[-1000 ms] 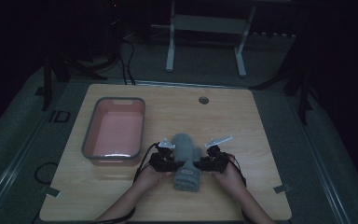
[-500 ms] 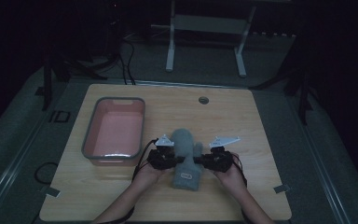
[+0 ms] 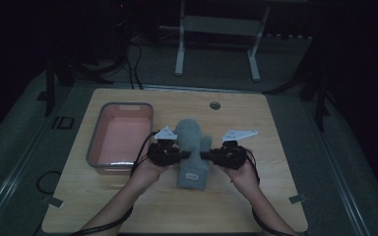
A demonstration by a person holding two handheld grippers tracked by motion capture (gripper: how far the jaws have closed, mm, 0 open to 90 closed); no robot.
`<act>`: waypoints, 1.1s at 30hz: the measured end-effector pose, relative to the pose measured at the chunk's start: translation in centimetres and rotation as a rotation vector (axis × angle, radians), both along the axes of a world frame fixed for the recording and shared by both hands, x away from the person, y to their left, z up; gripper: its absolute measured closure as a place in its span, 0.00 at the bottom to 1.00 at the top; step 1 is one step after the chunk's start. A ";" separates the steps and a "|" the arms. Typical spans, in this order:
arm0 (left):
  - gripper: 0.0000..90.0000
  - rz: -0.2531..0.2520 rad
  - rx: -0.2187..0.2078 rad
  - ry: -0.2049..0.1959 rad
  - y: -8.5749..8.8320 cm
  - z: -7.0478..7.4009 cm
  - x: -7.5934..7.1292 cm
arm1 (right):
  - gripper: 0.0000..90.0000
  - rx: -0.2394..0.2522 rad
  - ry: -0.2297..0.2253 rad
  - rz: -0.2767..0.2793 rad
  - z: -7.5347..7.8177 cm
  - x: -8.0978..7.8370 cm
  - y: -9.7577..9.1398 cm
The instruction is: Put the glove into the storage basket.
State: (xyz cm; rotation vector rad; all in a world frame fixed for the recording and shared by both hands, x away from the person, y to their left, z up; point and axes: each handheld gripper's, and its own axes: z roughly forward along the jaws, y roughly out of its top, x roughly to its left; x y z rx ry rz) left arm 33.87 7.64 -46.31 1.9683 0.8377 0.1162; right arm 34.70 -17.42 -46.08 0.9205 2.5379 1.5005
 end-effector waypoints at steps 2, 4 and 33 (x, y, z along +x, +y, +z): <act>0.90 0.002 0.000 -0.006 0.4 0.9 0.3 | 0.91 0.006 -0.011 0.002 0.7 0.3 0.4; 0.90 0.005 0.010 -0.020 0.9 1.7 0.4 | 0.91 0.017 -0.016 0.006 1.5 0.5 0.7; 0.90 0.127 0.083 -0.083 12.6 9.6 2.0 | 0.91 0.060 -0.110 0.094 8.7 4.4 12.9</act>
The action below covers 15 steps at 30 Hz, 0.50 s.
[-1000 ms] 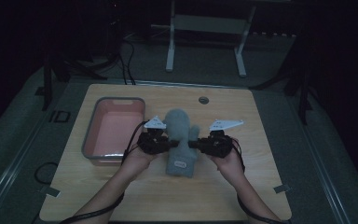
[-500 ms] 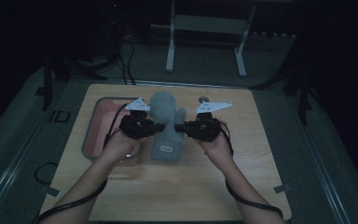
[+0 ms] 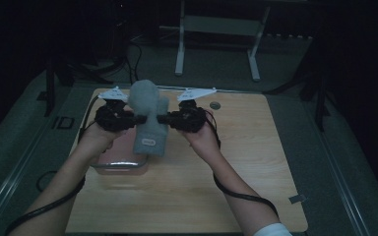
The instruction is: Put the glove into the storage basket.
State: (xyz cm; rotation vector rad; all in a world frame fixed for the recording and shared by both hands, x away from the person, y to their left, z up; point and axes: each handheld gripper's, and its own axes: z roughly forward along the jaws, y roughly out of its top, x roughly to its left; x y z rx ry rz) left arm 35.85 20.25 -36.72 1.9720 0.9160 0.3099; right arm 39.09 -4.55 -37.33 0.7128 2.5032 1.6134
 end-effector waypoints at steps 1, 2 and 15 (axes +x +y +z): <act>0.90 0.008 0.006 0.002 0.5 0.0 0.0 | 0.91 0.000 0.001 0.002 0.0 0.1 0.6; 0.90 0.015 0.011 0.004 1.0 0.0 0.1 | 0.91 -0.002 0.000 0.005 0.0 0.3 1.2; 0.90 0.097 0.038 0.085 5.9 -2.9 1.3 | 0.91 -0.058 0.037 0.033 -2.6 2.2 7.5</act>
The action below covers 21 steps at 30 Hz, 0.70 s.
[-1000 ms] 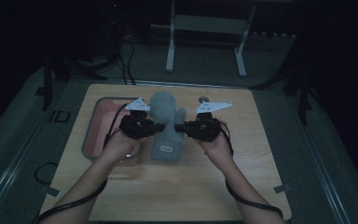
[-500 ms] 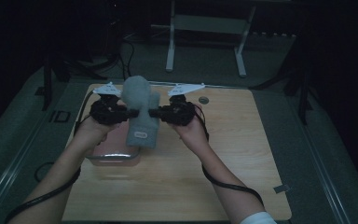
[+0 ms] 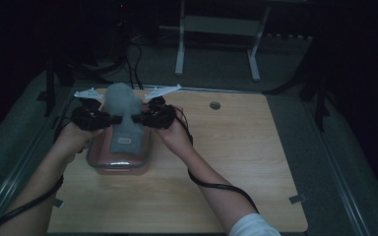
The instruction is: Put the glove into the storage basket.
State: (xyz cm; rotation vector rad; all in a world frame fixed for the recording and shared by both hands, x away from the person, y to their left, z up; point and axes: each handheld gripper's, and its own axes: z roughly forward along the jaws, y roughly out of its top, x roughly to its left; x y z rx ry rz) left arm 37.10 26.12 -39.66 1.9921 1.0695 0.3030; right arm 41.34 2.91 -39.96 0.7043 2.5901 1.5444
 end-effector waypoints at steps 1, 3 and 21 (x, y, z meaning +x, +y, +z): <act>0.90 0.006 0.002 0.009 0.2 -0.4 0.2 | 0.91 -0.006 0.010 -0.003 -0.4 0.2 0.4; 0.90 0.016 0.003 0.035 0.6 -1.5 0.6 | 0.91 -0.019 0.025 -0.015 -1.4 0.4 1.0; 0.89 0.106 0.094 0.249 0.0 -9.5 3.4 | 0.91 -0.226 0.183 -0.096 -9.2 2.7 4.2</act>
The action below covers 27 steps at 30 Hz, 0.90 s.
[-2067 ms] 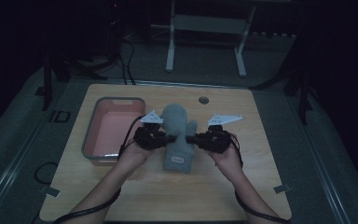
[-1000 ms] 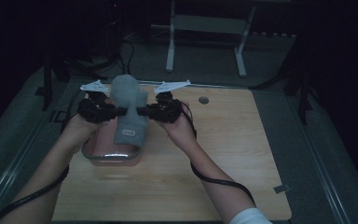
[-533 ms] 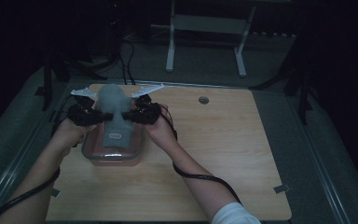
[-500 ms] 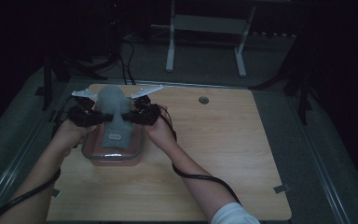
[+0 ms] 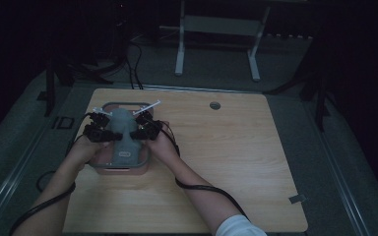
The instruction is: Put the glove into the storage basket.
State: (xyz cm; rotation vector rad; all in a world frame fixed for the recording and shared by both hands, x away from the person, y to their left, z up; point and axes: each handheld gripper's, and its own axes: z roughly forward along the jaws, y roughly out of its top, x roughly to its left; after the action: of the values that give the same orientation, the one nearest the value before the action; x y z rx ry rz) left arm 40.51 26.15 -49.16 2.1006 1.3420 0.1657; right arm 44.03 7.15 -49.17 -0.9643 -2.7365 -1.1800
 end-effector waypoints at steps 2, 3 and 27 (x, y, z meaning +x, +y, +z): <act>0.89 0.011 0.009 0.019 -0.2 -0.3 0.2 | 0.90 -0.032 -0.011 -0.009 0.0 0.0 0.3; 0.89 0.011 0.024 0.027 -0.4 -0.4 0.3 | 0.90 -0.056 -0.014 -0.009 0.1 0.0 0.5; 0.30 0.159 0.119 -0.121 -1.1 0.4 -0.1 | 0.35 0.061 -0.081 0.015 4.2 -0.4 -5.3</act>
State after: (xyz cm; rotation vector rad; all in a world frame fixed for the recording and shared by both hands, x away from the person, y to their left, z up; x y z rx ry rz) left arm 40.42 25.03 -48.78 2.0430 1.4571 0.4419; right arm 43.66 1.85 -44.93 -0.9072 -2.7448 -1.3203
